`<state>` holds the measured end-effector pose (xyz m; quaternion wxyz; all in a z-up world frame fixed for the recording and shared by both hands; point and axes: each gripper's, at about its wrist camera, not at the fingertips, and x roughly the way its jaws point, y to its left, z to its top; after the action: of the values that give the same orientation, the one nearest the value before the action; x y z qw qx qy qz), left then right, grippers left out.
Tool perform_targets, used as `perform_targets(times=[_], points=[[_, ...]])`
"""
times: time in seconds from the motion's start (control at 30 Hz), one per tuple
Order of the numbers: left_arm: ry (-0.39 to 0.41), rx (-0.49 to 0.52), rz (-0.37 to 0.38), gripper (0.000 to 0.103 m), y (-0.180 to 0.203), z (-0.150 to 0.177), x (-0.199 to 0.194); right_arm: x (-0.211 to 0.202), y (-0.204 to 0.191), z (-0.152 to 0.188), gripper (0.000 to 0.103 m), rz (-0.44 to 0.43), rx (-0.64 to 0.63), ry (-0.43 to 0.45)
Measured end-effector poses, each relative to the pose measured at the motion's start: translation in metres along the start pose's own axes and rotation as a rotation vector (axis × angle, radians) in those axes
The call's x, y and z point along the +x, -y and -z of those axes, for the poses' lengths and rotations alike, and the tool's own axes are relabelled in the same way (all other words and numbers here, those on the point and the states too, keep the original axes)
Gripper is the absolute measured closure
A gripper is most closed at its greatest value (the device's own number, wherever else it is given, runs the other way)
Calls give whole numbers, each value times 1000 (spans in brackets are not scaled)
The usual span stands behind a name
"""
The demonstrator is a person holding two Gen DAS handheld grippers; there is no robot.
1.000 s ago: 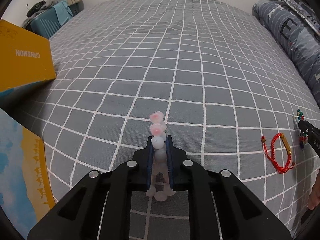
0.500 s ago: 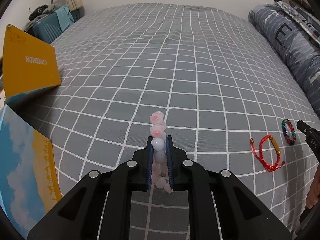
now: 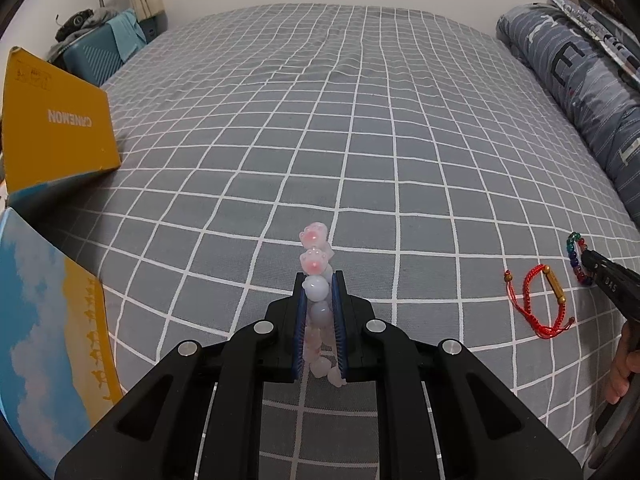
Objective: Organize jewelry
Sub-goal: 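Carry both bracelets over the white box and lower them inside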
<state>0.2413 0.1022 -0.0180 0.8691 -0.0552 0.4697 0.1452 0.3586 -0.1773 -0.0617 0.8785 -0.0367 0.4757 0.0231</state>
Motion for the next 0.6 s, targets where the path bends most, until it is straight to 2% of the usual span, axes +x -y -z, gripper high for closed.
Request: perform_targets(times=[0.6], points=[[34, 8, 9, 91, 0, 2, -29, -78, -13, -8, 94, -65, -12, 162]])
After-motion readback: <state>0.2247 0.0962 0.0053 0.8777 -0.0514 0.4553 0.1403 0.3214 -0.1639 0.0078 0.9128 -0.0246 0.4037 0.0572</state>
